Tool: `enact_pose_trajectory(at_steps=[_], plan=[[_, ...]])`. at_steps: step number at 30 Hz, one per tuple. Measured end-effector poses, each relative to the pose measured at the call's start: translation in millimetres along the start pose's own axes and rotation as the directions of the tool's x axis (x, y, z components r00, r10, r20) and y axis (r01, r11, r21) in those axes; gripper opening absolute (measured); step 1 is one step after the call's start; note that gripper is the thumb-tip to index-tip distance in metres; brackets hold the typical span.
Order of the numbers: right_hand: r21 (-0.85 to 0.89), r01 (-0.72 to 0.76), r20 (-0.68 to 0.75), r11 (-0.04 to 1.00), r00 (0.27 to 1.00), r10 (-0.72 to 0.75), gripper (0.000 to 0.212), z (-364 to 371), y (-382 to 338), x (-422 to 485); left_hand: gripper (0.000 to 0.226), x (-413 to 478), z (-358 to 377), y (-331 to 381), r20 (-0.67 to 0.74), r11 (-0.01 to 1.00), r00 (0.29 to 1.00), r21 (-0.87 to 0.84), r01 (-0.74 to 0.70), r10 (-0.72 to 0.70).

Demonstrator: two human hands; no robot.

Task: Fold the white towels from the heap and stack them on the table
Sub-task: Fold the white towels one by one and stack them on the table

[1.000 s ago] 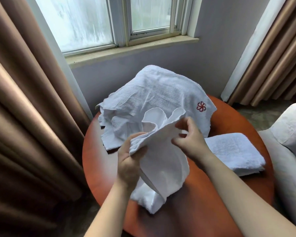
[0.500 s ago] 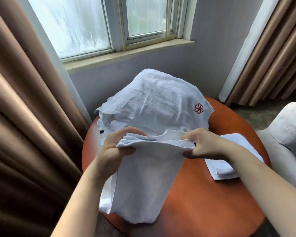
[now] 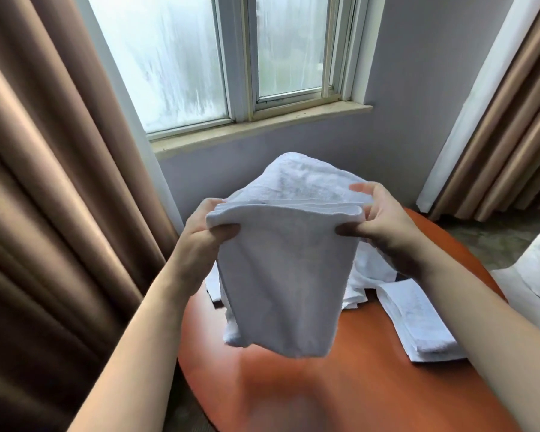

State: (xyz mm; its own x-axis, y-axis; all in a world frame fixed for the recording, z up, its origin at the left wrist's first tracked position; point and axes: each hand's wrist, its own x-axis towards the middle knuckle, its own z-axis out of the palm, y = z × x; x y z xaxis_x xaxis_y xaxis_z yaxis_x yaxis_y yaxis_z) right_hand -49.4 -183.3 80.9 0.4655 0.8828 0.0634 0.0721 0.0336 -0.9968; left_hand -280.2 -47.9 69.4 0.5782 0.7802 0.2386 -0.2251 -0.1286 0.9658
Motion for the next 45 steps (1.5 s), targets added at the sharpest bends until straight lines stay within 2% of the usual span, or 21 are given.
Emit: enact_pose_trajectory(at_steps=[2,4,6,9,12,14,16,18,21,24,28,31,33,35,36,38,41,43,45], plan=[[0.103,-0.072,0.052,0.992,0.996,0.066,0.042,1,-10,5,0.022,6,-4,1,-0.021,1.000,1.000,0.004,-0.004,0.004],[0.083,-0.190,0.154,0.978,0.972,0.176,0.032,0,-18,8,0.021,9,-8,1,-0.009,1.000,1.000,0.000,0.010,-0.010],[-0.068,-0.279,0.195,0.958,0.938,0.287,0.026,-2,-18,11,0.015,12,-11,0,0.006,0.999,1.000,0.038,0.031,-0.031],[-0.299,-0.290,0.117,0.909,0.934,0.337,0.015,6,-19,17,0.011,16,-10,-3,-0.021,0.985,0.999,0.168,0.038,-0.035],[-0.258,-0.189,-0.045,0.947,0.982,0.184,0.019,24,-14,24,0.029,20,-8,-4,-0.111,0.958,0.992,0.284,-0.029,0.063],[-0.256,0.029,-0.117,0.966,0.991,-0.061,0.022,32,-8,27,0.030,17,-9,-3,-0.169,0.921,0.960,0.358,-0.152,0.224],[-0.258,0.228,-0.104,0.939,0.960,-0.261,0.023,35,-6,22,0.025,5,-10,0,-0.195,0.874,0.910,0.409,-0.263,0.365],[-0.140,0.317,-0.063,0.938,0.943,-0.328,0.024,35,-7,10,0.031,-12,-12,1,-0.162,0.838,0.878,0.416,-0.354,0.451],[-0.043,0.288,0.021,0.957,0.958,-0.287,0.028,25,1,-6,0.038,-38,-11,-3,-0.056,0.859,0.886,0.277,-0.430,0.461],[0.001,0.237,0.055,0.971,0.970,-0.237,0.035,21,9,-19,0.027,-53,-11,-3,-0.032,0.902,0.922,0.226,-0.369,0.385],[0.128,0.186,-0.003,0.974,0.982,-0.187,0.023,23,7,-22,0.030,-47,-11,4,-0.071,0.975,0.980,0.138,-0.173,0.184],[0.126,0.032,-0.022,0.992,0.999,-0.029,0.024,22,19,-11,0.018,-34,-9,-10,-0.041,1.000,0.999,-0.004,0.012,-0.012],[0.098,-0.076,-0.061,0.992,0.995,0.082,0.026,23,40,-4,0.020,-27,-10,-38,-0.040,0.990,0.990,-0.061,0.130,-0.133],[0.088,-0.177,-0.116,0.980,0.976,0.186,0.026,23,69,2,0.038,-23,-9,-75,-0.139,0.960,0.950,-0.080,0.270,-0.279],[0.076,-0.221,-0.144,0.972,0.963,0.230,0.025,23,87,5,0.037,-22,-8,-94,-0.209,0.941,0.918,-0.084,0.327,-0.338],[0.036,-0.287,-0.199,0.957,0.937,0.289,0.025,24,122,10,0.020,-21,-4,-132,-0.327,0.924,0.869,-0.030,0.382,-0.370],[-0.032,-0.362,-0.273,0.932,0.900,0.340,0.029,23,170,17,0.023,-24,-1,-177,-0.421,0.877,0.811,0.069,0.475,-0.406],[-0.061,-0.459,-0.295,0.886,0.857,0.423,0.046,22,195,17,0.046,-29,-4,-201,-0.452,0.805,0.756,0.126,0.579,-0.473],[-0.119,-0.592,-0.305,0.797,0.786,0.538,0.075,21,218,7,0.066,-39,-6,-215,-0.481,0.716,0.682,0.148,0.682,-0.550]])
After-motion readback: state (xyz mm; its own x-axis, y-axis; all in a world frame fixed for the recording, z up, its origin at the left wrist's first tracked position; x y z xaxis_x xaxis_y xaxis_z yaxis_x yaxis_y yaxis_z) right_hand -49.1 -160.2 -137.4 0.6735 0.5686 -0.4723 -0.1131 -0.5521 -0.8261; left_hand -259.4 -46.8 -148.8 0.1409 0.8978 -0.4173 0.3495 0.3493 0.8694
